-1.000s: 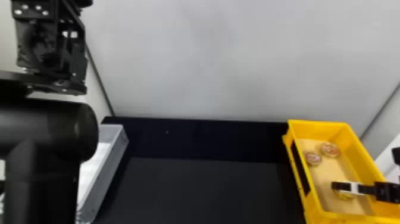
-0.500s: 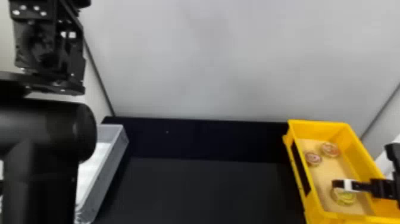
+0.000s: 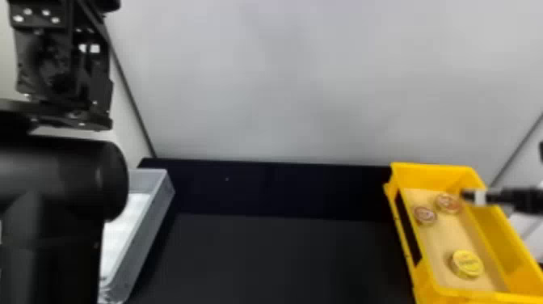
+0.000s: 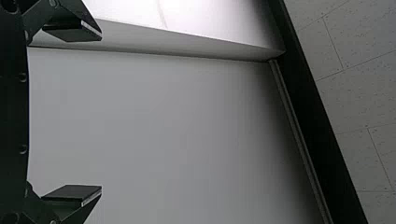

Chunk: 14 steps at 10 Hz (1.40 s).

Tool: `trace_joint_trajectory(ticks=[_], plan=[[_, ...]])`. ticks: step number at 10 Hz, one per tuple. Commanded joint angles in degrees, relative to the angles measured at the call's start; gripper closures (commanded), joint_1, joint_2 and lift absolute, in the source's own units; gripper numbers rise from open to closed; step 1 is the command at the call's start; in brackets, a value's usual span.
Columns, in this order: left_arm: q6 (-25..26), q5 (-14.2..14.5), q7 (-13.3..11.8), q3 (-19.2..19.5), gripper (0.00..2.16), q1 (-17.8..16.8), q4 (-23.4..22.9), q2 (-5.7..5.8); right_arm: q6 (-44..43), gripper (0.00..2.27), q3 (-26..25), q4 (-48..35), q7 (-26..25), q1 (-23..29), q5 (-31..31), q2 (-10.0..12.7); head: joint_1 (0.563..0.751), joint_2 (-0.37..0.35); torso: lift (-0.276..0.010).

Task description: Pick up the round yellow can and place it in the yellow rectangular box

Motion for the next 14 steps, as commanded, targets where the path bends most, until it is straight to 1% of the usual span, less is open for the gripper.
trace_joint_trajectory(ticks=[1,2,3,5,6,7,8,9,10,11,12,13,14], plan=[[0.2,0.1,0.0,0.1,0.12,0.1,-0.1,0.04,2.1,0.07,-2.0,-20.2,-3.9,-0.6,0.7,-0.2,0.663,0.054,-0.010],[0.4,0.1,0.0,0.1,0.12,0.0,-0.2,0.13,2.3,0.07,-2.1,-25.7,-5.0,-2.7,1.9,-0.5,0.663,0.054,-0.010],[0.5,0.0,0.0,0.1,0.12,0.0,-0.4,0.13,2.0,0.07,-0.9,-30.5,-5.8,-5.4,4.9,-1.1,0.663,0.054,-0.010],[1.1,-0.1,0.1,0.7,0.12,0.2,-1.1,0.39,-1.6,0.07,2.1,-39.4,-8.2,-11.7,14.9,-1.1,0.663,0.054,-0.010],[1.1,-0.3,0.1,1.3,0.12,0.2,-1.3,0.66,-4.5,0.07,3.6,-42.2,-9.6,-14.4,14.7,-2.8,0.663,0.054,-0.010],[0.9,-0.3,0.3,2.0,0.12,0.1,-1.5,1.10,-11.0,0.07,5.4,-44.9,-15.0,-14.3,14.4,-3.8,0.663,0.054,-0.010],[0.9,-0.5,0.3,3.7,0.12,0.4,-2.2,1.89,-19.2,0.07,6.5,-46.5,-20.9,-13.4,12.3,-3.6,0.663,0.054,-0.010],[1.8,-0.5,0.4,6.0,0.12,0.4,-3.4,4.00,-24.5,0.07,8.3,-48.1,-23.7,-13.8,12.2,-3.5,0.663,0.054,-0.010],[2.6,-0.2,0.6,9.1,0.12,0.4,-4.5,6.72,-29.7,0.07,10.0,-48.5,-26.8,-15.0,12.2,-4.1,0.663,0.054,-0.010],[2.9,-0.6,1.1,11.3,0.11,0.4,-5.5,8.83,-32.7,0.07,12.1,-49.0,-30.2,-16.5,12.2,-5.3,0.663,0.054,-0.010],[2.6,-2.0,1.4,12.1,0.11,0.4,-6.1,9.98,-34.2,0.07,13.5,-50.6,-31.5,-17.2,12.4,-6.1,0.663,0.054,-0.010],[2.6,-2.5,1.6,12.7,0.11,0.4,-6.5,10.77,-37.1,0.07,14.3,-52.1,-31.8,-17.7,13.1,-6.4,0.663,0.054,-0.010],[3.3,-2.8,1.7,13.3,0.11,0.9,-7.0,11.47,-37.5,0.07,15.2,-52.8,-32.2,-18.2,13.6,-7.0,0.663,0.054,-0.010]])
